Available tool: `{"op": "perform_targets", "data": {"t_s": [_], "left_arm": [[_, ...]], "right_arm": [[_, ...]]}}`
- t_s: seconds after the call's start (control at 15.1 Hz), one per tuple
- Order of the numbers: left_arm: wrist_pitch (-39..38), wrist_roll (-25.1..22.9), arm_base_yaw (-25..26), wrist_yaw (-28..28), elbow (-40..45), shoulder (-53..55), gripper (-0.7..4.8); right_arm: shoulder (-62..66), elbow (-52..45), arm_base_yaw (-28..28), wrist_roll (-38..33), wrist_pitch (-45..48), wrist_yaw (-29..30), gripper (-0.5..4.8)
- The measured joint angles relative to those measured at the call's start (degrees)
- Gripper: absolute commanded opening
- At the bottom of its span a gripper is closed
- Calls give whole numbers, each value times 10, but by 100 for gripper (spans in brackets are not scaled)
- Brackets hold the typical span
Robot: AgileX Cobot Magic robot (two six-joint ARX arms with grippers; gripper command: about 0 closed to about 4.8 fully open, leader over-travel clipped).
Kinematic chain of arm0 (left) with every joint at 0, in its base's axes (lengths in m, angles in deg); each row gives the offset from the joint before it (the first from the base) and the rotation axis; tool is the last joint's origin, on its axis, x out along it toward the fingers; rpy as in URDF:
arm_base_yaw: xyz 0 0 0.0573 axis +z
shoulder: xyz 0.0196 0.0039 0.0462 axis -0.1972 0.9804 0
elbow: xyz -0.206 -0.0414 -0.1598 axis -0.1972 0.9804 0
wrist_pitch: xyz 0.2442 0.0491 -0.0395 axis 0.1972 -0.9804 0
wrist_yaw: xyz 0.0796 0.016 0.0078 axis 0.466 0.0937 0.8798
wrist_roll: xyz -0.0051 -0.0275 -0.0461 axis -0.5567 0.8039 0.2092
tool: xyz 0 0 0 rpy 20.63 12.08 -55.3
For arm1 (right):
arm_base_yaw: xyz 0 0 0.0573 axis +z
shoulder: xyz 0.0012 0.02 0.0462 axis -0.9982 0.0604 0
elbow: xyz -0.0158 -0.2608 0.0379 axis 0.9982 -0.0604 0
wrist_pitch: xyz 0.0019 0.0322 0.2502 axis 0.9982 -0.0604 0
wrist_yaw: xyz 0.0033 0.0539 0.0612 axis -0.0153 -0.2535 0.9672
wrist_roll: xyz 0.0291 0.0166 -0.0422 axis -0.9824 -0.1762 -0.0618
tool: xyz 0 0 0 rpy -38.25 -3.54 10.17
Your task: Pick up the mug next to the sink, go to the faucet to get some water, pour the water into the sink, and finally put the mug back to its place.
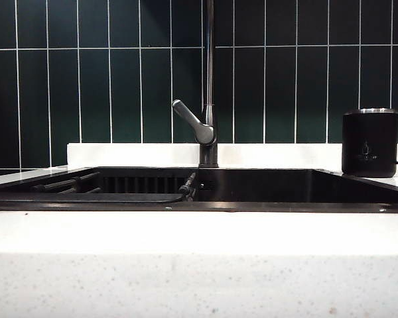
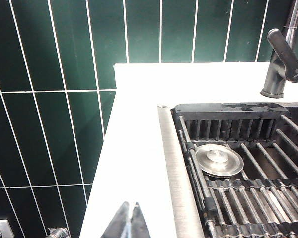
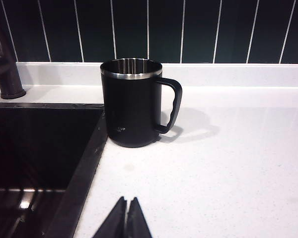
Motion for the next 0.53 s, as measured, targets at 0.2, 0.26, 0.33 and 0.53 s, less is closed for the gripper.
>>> {"op": "perform_targets", "data": {"t_s": [0.2,0.26,0.33,0.53], "left_arm": [[0,0,0,0,0,0,-6],[0,0,0,0,0,0,-6],[1,0,0,0,0,0,-6],[1,17,0,0,0,0,-6]], "right_arm": [[0,0,0,0,0,0,17],[0,0,1,0,0,0,17],[0,0,1,0,0,1,17],[0,0,1,-2,0,13,6]]}}
